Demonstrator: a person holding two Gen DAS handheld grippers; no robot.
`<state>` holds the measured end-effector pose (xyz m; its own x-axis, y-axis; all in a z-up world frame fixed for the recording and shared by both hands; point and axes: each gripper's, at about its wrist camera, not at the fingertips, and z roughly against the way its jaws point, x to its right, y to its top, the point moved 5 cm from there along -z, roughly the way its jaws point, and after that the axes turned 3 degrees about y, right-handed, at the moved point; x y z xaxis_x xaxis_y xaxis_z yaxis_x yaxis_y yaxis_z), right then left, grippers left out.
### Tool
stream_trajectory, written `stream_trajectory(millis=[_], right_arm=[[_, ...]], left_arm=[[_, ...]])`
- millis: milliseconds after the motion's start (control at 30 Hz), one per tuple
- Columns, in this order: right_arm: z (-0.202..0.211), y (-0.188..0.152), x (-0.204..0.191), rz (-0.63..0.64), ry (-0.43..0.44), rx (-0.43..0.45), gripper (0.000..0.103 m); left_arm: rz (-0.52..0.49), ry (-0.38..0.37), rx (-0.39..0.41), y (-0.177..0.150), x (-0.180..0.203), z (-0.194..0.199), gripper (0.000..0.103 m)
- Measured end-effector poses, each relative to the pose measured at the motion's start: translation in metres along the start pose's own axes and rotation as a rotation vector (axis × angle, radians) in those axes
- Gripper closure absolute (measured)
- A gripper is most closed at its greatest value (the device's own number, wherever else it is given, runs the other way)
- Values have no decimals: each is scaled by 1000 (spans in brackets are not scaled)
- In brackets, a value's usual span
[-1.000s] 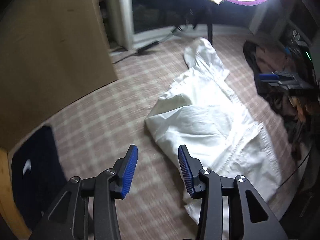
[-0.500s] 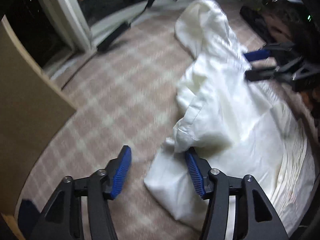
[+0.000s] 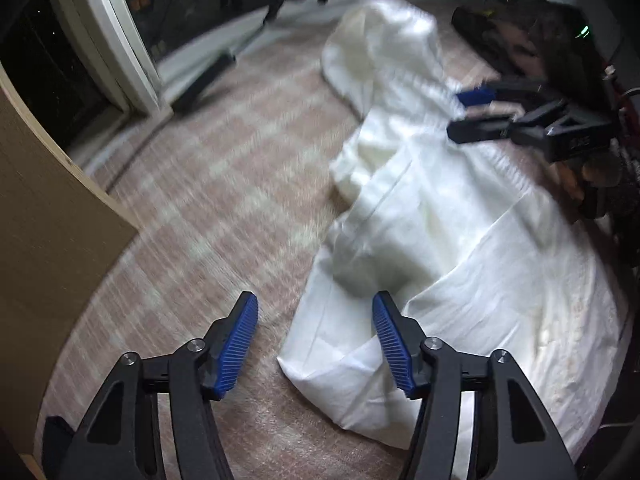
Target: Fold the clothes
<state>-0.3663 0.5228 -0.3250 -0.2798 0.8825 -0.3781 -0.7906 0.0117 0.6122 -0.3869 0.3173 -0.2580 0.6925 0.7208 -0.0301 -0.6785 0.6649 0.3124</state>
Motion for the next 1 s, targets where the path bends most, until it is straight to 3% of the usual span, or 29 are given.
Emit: stream_trajectory(millis=[67, 100, 133, 167, 200, 333, 467, 600, 633, 667, 733, 833, 900, 1000], right_arm=[[-4, 0, -5, 33, 8, 14, 35], [-5, 1, -5, 39, 13, 18, 41], [-5, 1, -3, 34, 18, 19, 50], [-5, 1, -2, 24, 39, 20, 78], [-3, 1, 0, 3, 81, 22, 88], [11, 3, -1, -25, 120, 59, 90], [19, 5, -4, -47, 150, 96, 90], [2, 2, 1, -60, 115, 32, 90], [2, 4, 2, -71, 120, 27, 90], [2, 5, 3, -77, 119, 16, 88], [1, 6, 3, -71, 106, -10, 86], [-1, 8, 0, -22, 63, -56, 83], [-4, 11, -2, 13, 30, -87, 74], [-10, 12, 0, 34, 20, -121, 68]], left_arm=[[-8, -17, 33, -2, 7, 2, 69], [-16, -20, 40, -3, 10, 4, 74], [-24, -20, 42, -4, 11, 5, 81], [-25, -23, 41, -5, 11, 6, 95], [-11, -30, 32, -6, 8, 7, 100], [88, -41, 25, -16, -12, 18, 102], [142, -32, 25, -27, -20, 24, 102], [136, -13, 11, -18, -17, 25, 97], [135, -8, 28, -11, -17, 30, 86], [128, -9, 46, -3, -15, 34, 60], [107, -19, 77, 13, -9, 39, 42], [31, -23, 74, 36, -2, 31, 42], [1, -23, 41, 39, -2, 8, 43], [-3, -25, 14, 35, -3, -13, 63]])
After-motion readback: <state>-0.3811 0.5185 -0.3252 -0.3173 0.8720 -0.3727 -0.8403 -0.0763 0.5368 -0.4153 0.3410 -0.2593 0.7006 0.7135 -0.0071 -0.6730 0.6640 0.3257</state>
